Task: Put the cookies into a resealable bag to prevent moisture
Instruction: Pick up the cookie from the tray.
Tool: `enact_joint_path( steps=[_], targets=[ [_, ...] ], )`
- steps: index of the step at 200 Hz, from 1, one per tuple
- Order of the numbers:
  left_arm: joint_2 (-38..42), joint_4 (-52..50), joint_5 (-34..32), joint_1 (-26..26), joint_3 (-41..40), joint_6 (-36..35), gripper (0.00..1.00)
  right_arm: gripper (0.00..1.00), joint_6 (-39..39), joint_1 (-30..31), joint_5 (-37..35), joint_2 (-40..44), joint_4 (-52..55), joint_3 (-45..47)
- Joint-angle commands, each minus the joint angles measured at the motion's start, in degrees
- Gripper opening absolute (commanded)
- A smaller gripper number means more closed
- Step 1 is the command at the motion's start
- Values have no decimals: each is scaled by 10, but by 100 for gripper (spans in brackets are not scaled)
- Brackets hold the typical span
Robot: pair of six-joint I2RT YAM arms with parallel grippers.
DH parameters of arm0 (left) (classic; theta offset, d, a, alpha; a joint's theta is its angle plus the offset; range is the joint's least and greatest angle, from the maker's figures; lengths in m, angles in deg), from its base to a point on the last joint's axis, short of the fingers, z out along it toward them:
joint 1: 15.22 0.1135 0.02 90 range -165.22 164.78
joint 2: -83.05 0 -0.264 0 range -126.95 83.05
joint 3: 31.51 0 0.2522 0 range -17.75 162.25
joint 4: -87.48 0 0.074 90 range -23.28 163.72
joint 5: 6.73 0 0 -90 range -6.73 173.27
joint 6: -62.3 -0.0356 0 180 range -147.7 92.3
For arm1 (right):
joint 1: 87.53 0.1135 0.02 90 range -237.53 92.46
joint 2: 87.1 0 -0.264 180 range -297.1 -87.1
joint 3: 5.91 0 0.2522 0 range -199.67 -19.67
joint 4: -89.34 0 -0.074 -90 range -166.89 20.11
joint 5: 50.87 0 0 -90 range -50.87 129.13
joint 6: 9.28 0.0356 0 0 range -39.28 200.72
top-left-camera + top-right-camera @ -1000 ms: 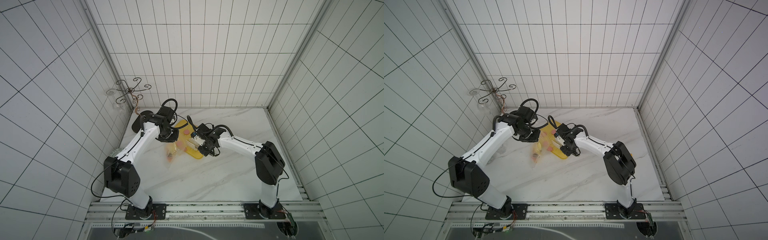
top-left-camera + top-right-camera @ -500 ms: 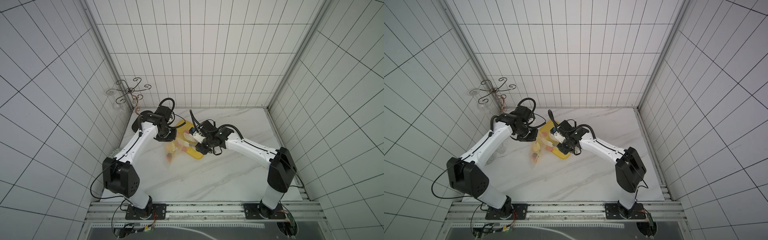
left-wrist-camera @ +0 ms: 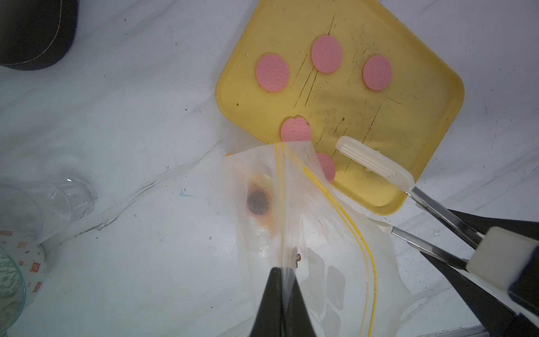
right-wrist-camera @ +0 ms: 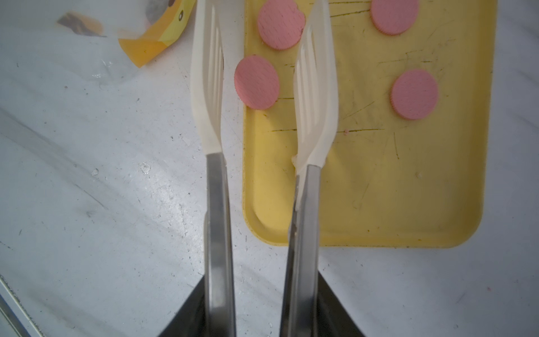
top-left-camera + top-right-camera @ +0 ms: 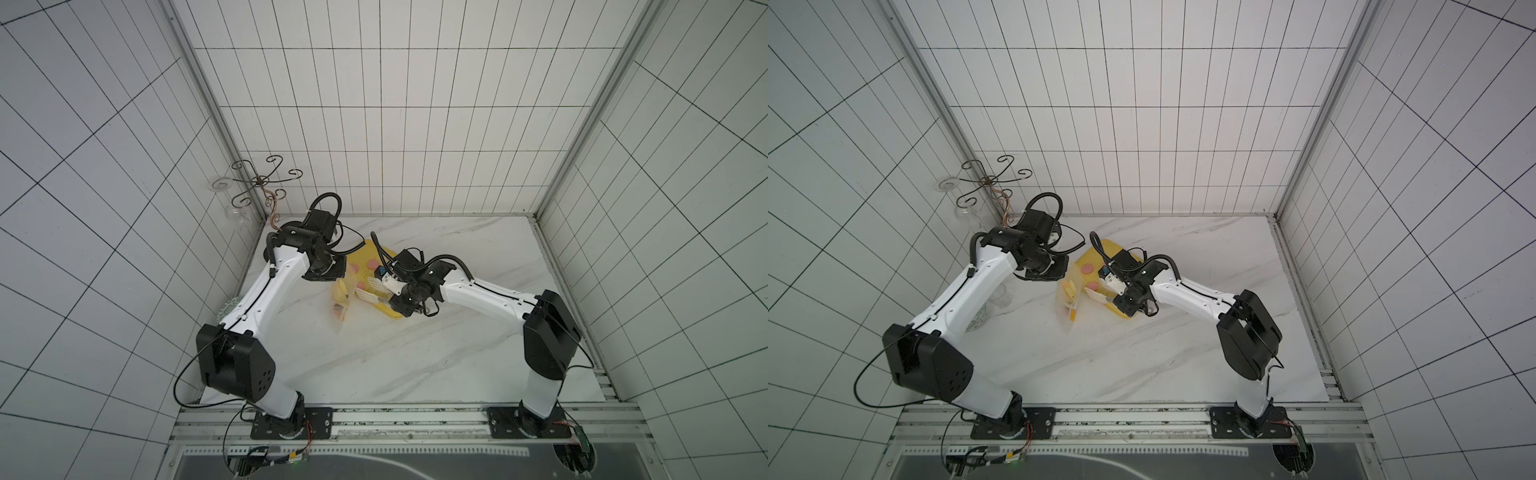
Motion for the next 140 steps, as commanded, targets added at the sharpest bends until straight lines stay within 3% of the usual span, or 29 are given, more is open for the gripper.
enact_joint_path(
  steps=[1, 140],
  targets=[
    [9, 7, -4, 2, 7, 2, 0, 47, -14, 10, 2, -12, -15, 26],
    [-2, 7, 17, 2, 11, -8, 0, 39, -3, 14, -71, -63, 19, -22]
  ],
)
